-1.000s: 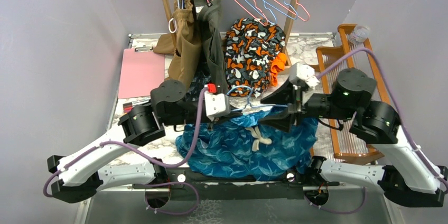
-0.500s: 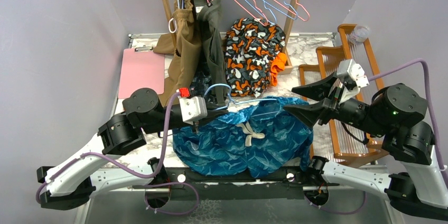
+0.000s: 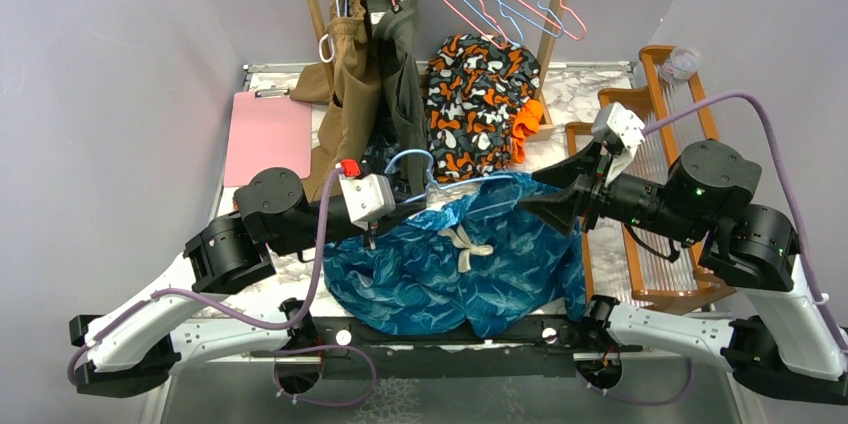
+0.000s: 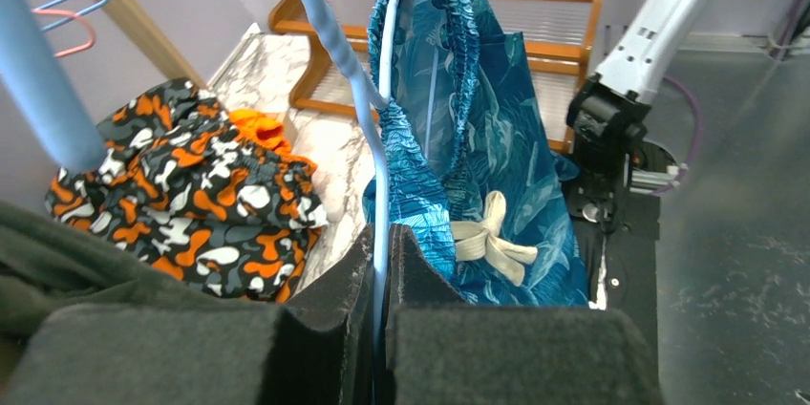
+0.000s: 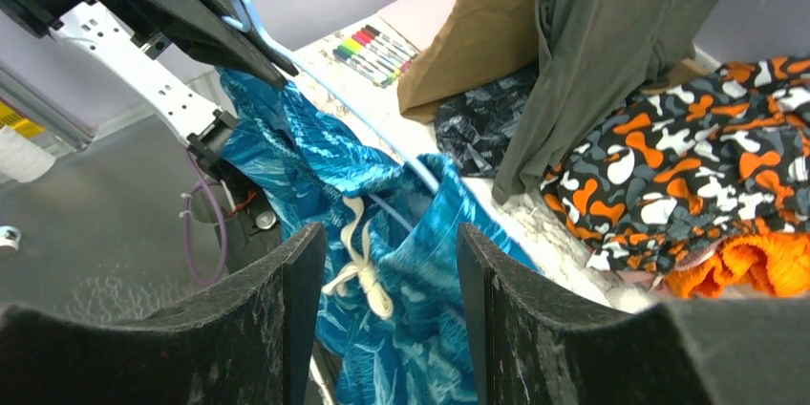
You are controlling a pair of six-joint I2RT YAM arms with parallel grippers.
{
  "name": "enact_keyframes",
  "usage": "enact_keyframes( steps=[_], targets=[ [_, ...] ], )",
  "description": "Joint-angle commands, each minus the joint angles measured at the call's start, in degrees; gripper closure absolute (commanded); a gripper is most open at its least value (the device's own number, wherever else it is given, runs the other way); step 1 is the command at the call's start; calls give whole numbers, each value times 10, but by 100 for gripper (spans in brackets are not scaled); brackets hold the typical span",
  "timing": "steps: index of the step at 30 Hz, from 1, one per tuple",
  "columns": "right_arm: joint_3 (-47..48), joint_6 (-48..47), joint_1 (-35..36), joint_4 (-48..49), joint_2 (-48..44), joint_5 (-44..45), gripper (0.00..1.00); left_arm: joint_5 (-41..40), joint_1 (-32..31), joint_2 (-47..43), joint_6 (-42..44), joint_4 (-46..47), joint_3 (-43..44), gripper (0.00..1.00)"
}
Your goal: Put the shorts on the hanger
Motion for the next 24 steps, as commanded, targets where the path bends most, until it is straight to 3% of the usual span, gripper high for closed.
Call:
enact_keyframes(
  steps=[1, 12, 24],
  targets=[
    [-8, 56, 2, -5, -11, 49, 44, -83, 0, -3, -22, 37, 11, 100],
    [-76, 188, 3, 54, -5, 146, 41, -94, 0, 0, -18, 68, 3, 100],
    [-96, 233, 2, 86, 20, 211, 41, -77, 0, 6, -19, 78, 5, 100]
  ],
)
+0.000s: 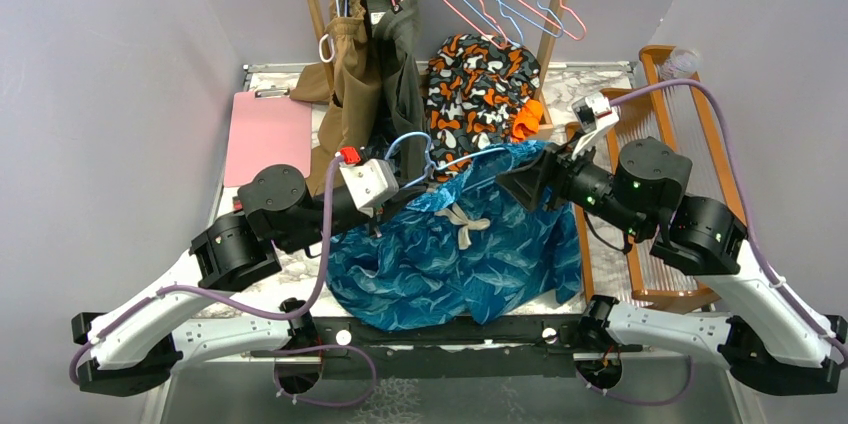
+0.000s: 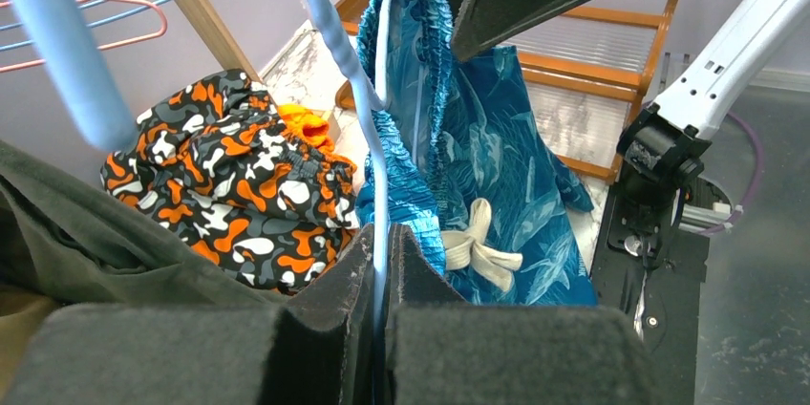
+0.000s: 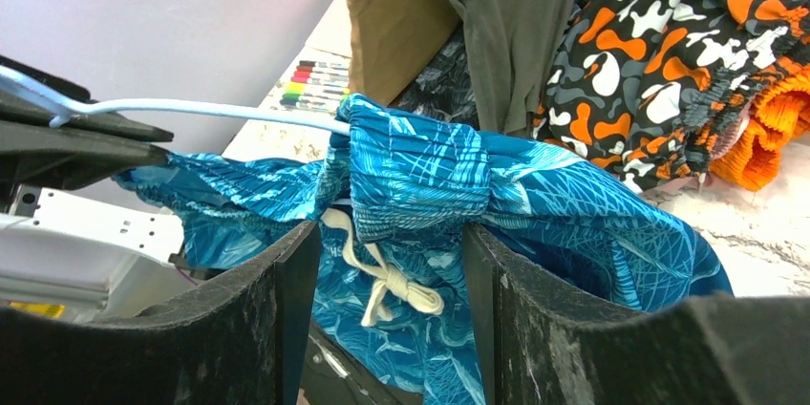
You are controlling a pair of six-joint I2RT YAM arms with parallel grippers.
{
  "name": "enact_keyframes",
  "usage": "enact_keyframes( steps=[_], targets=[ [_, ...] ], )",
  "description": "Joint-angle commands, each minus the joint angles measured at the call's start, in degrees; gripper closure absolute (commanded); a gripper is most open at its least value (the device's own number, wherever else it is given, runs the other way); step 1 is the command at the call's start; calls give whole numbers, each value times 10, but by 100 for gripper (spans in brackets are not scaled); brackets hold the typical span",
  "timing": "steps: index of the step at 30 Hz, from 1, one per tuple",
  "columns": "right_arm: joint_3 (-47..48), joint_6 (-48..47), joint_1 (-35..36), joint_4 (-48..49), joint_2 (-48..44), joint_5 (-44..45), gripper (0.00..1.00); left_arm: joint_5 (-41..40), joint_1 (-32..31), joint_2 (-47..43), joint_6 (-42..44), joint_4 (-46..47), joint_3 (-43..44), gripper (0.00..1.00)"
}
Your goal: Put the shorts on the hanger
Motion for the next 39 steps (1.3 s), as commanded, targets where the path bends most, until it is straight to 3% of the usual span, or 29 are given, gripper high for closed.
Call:
enact_keyframes(
  steps=[1, 5, 13, 19, 36, 37, 39],
  targets=[
    [-4, 22, 2, 20, 6, 38, 42, 2, 0, -6, -5, 47, 4, 100],
    [-4, 30, 2, 15, 8, 50, 50, 6, 0, -8, -3, 48, -1, 100],
    [15, 36, 3, 7, 11, 72, 84, 11, 0, -13, -2, 46, -14, 100],
    [29, 32, 3, -4, 12, 71, 98, 11, 0, -17, -1, 44, -22, 100],
    [128, -13, 3, -48, 87, 1, 99, 76, 0, -5, 1, 38, -14, 100],
    [135, -18, 2, -58, 95, -9, 98, 76, 0, -6, 2, 38, -13, 100],
    [144, -28, 3, -74, 103, -28, 84, 80, 0, -10, 3, 37, -10, 100]
  ],
)
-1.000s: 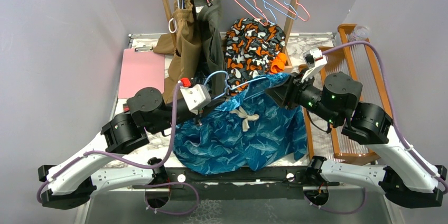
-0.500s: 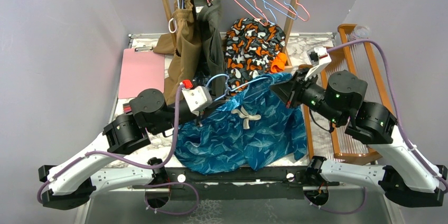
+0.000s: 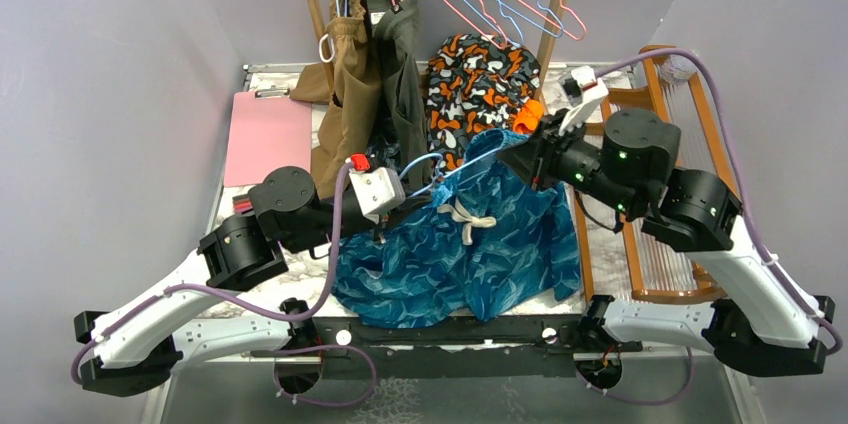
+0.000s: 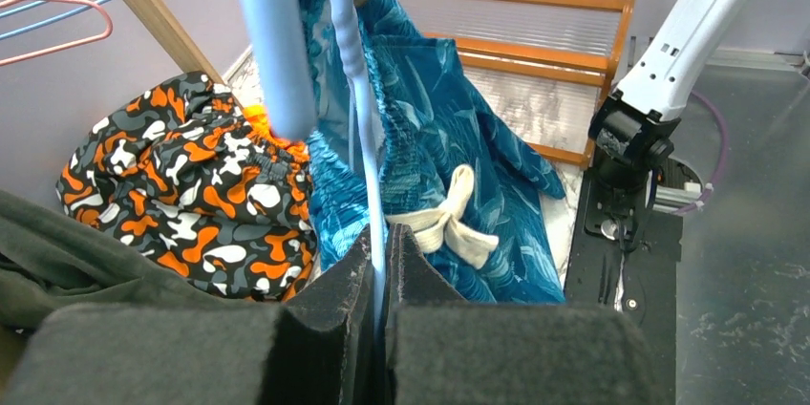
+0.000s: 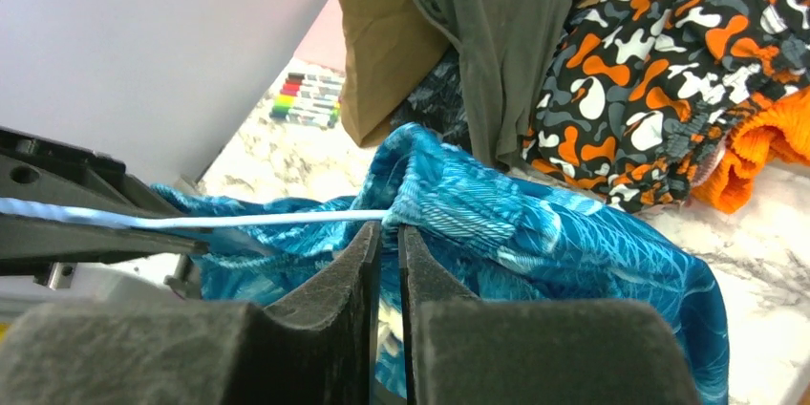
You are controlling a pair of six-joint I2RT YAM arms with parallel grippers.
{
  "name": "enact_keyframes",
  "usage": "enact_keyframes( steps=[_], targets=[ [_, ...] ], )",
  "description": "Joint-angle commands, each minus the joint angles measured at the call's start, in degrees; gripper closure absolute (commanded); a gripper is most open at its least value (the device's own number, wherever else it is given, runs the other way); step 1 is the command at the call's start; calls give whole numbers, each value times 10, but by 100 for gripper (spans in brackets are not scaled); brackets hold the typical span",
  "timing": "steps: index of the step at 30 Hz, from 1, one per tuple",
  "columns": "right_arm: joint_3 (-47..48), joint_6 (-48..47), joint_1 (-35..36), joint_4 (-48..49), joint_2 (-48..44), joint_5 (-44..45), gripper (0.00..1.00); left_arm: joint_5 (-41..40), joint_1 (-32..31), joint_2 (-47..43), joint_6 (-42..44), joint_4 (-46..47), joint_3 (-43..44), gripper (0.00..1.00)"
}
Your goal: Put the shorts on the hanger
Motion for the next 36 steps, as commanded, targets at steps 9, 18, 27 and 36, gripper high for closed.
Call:
enact_keyframes(
  steps=[9, 18, 27, 36],
  targets=[
    [97, -108, 2, -65, 12, -152, 44, 48, 0, -30, 6, 10, 17, 100],
    [136, -219, 2, -47, -9, -313, 36, 132, 0, -34, 3, -21, 27, 100],
    [70, -275, 2, 17, 0, -460, 36, 193, 0, 13, -8, -21, 47, 100],
    [12, -281, 2, 65, 4, -496, 37, 218, 0, 61, 3, -22, 88, 100]
  ],
)
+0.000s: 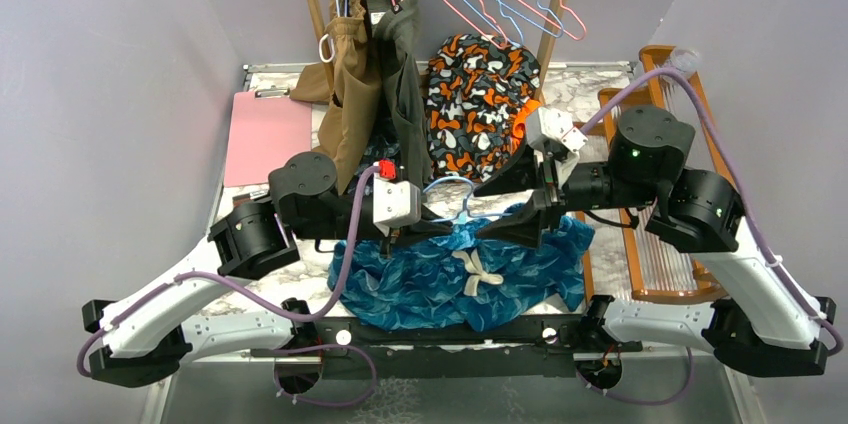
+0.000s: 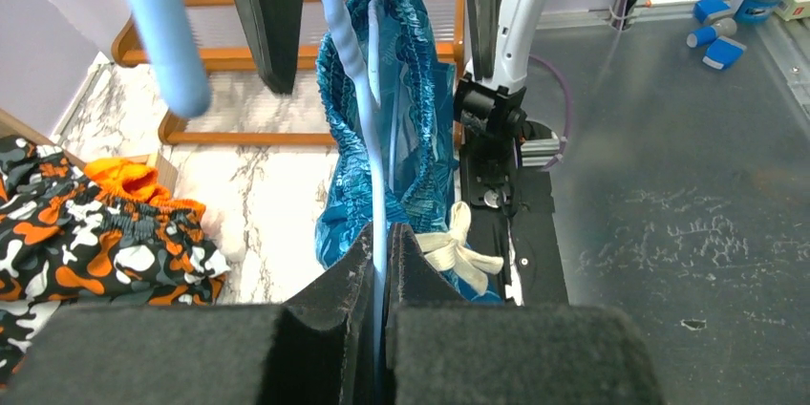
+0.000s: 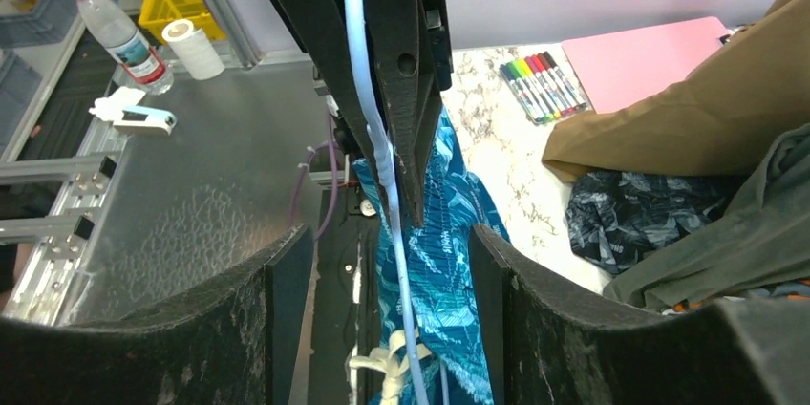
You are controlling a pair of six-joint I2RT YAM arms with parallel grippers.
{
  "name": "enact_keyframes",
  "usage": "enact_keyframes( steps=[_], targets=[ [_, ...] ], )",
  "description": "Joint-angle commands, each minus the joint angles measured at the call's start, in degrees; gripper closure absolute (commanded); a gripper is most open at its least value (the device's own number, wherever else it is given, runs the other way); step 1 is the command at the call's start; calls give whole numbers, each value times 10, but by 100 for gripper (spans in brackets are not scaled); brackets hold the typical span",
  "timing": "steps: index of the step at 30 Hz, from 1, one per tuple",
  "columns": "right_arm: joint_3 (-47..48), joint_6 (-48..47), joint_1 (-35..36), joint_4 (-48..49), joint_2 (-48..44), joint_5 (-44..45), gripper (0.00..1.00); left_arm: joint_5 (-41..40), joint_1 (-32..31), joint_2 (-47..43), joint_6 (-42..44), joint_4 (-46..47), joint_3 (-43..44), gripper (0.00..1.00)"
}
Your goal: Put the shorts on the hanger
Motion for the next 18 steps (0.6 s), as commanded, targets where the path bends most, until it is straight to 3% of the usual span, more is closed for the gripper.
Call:
enact_keyframes(
  steps=[1, 7, 10, 12, 17, 18],
  targets=[
    [-17, -13, 2, 45, -6, -35, 38, 36, -1, 11, 7, 27, 32, 100],
    [-36, -11, 2, 42, -2, -35, 44, 42, 0, 29, 14, 27, 59, 100],
    [-42, -5, 2, 45, -2, -39, 52, 43, 0, 35, 17, 27, 63, 100],
    [-45, 0, 2, 50, -2, -40, 60, 43, 0, 40, 19, 27, 65, 100],
    [-45, 12, 2, 69, -10, -20, 96, 29, 0, 49, 22, 27, 83, 100],
    [-43, 15, 2, 73, -15, -8, 99, 21, 0, 48, 22, 27, 89, 95]
  ],
)
